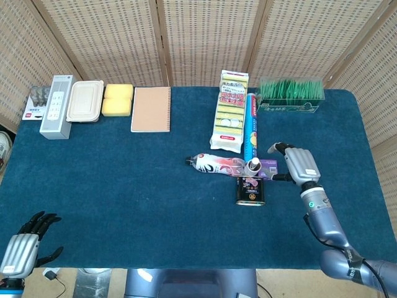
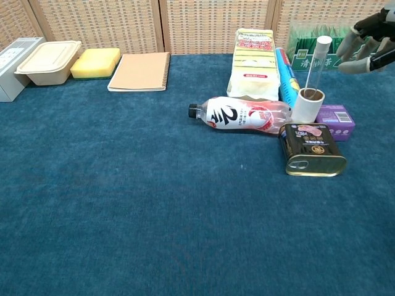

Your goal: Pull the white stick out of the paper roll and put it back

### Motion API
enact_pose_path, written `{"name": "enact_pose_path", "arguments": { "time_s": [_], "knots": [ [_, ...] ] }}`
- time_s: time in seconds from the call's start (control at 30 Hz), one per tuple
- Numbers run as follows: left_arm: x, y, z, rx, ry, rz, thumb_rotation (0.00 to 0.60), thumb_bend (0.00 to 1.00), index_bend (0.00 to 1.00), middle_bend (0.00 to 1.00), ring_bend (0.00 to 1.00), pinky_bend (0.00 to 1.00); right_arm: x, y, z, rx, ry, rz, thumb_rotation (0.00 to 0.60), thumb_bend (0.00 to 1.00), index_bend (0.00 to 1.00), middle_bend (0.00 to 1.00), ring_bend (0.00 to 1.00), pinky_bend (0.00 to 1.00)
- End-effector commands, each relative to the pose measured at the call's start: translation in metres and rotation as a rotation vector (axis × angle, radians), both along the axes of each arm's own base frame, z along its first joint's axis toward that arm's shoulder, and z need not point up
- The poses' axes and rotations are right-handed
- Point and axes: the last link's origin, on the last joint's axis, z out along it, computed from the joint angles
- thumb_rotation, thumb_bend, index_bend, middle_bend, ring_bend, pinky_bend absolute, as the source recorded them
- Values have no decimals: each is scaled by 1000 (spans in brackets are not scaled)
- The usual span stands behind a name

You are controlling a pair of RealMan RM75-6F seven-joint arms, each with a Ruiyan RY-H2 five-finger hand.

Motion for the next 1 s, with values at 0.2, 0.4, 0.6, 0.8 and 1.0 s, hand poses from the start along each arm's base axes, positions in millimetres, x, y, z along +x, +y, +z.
{"name": "enact_pose_path", "arguments": {
  "time_s": [0.2,0.4,0.6,0.8,1.0],
  "knots": [
    [2,4,1,-8,2,-22,600,181,251,221,120,249,-16,12,12,-32,35,-10,397,341,325,304,309,398],
    [3,6,3,-10,-3,-27,600,181,251,222,120,249,-27,33,24,-54,67,14,396,341,316,283,277,353],
    [5,10,6,4,-26,-42,600,181,252,221,120,249,-47,69,43,-67,155,39,399,341,312,260,233,294],
    [6,13,12,20,-29,-54,600,181,251,221,120,249,-68,96,58,-105,152,28,397,341,315,260,226,278],
    [12,17,22,47,-18,-87,600,181,252,221,120,249,-96,133,84,-205,183,35,400,342,346,261,223,269]
  ]
}}
